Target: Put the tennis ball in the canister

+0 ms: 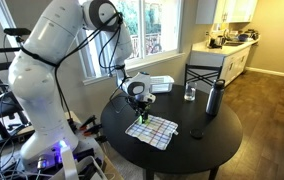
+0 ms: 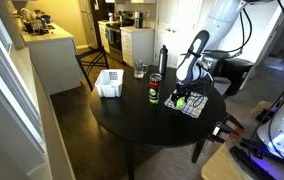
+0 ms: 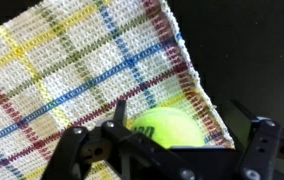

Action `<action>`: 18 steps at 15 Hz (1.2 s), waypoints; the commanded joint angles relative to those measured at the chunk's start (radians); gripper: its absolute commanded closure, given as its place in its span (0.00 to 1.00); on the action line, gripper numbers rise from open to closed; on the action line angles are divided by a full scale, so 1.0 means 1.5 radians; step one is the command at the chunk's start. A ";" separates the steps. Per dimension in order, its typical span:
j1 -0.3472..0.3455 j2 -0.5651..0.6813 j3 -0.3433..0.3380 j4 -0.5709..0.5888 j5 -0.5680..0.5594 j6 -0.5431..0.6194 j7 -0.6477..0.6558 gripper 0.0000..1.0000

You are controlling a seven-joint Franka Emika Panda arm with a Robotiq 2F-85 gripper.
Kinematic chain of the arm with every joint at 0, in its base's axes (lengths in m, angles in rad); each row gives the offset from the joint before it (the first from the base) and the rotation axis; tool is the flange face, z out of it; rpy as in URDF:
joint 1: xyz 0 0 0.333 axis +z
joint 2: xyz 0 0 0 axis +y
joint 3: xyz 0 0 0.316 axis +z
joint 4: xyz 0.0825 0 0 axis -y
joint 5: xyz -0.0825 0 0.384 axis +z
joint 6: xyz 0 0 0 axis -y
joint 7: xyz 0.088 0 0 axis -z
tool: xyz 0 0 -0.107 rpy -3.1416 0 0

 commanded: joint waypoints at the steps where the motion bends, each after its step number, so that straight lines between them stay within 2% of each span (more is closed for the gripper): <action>1: 0.047 0.003 -0.042 -0.010 -0.035 0.021 0.009 0.00; 5: 0.079 -0.009 -0.072 -0.025 -0.058 0.039 0.013 0.00; 11: 0.088 -0.004 -0.090 -0.032 -0.065 0.084 0.006 0.00; 12: 0.083 -0.004 -0.087 -0.036 -0.068 0.090 -0.006 0.25; 14: 0.084 -0.004 -0.087 -0.041 -0.074 0.097 -0.011 0.32; 18: 0.094 -0.009 -0.098 -0.051 -0.090 0.106 -0.007 0.58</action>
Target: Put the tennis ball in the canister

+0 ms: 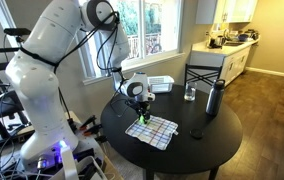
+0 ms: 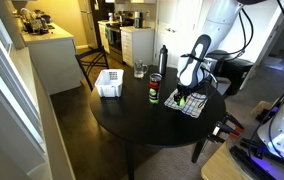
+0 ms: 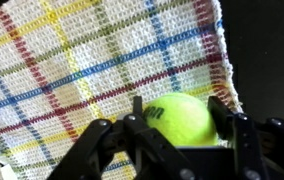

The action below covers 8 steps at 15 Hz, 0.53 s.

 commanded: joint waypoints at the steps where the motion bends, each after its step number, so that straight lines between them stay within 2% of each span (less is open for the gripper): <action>1: 0.015 -0.016 -0.018 -0.029 -0.022 0.033 -0.006 0.60; 8: 0.050 -0.056 -0.047 -0.057 -0.022 0.074 -0.001 0.61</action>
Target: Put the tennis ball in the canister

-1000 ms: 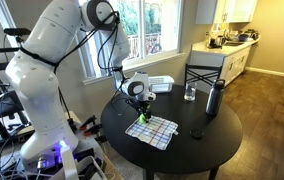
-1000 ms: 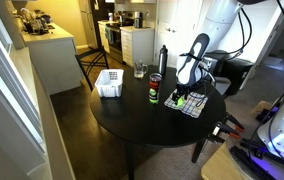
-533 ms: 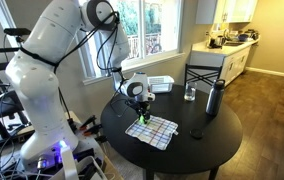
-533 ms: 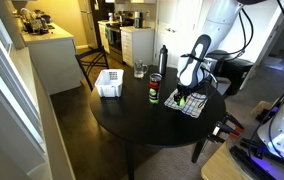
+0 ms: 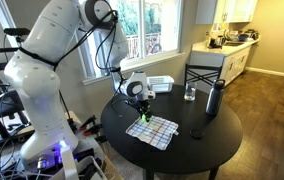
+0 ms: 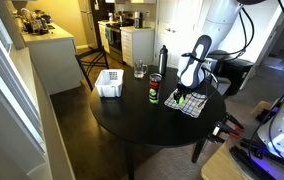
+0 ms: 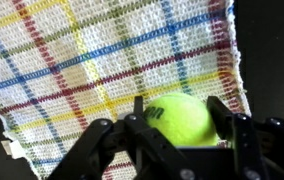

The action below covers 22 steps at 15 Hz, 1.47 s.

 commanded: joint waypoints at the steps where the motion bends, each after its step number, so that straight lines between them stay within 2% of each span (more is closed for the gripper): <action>1: 0.015 -0.061 -0.012 -0.050 -0.011 0.037 -0.002 0.61; 4: -0.008 -0.109 0.016 -0.055 -0.004 0.019 -0.015 0.61; 7: -0.044 -0.161 0.065 -0.050 0.007 -0.041 -0.025 0.61; 11: -0.069 -0.211 0.109 -0.036 0.022 -0.124 -0.021 0.61; 17: -0.073 -0.257 0.123 -0.016 0.031 -0.220 -0.002 0.61; 22: -0.069 -0.293 0.127 -0.023 0.030 -0.229 0.002 0.61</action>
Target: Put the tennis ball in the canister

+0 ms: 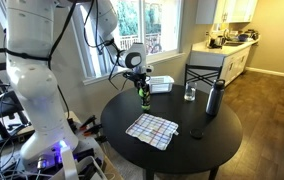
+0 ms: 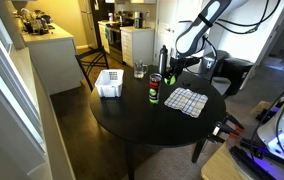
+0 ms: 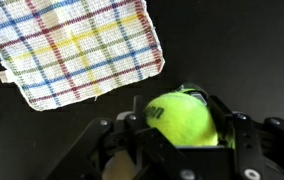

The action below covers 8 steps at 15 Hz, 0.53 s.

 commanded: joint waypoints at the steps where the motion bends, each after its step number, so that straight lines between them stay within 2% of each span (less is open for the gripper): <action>1: -0.006 -0.044 0.013 -0.016 0.014 -0.023 0.001 0.61; 8: -0.008 -0.075 0.035 -0.026 0.027 -0.003 -0.013 0.61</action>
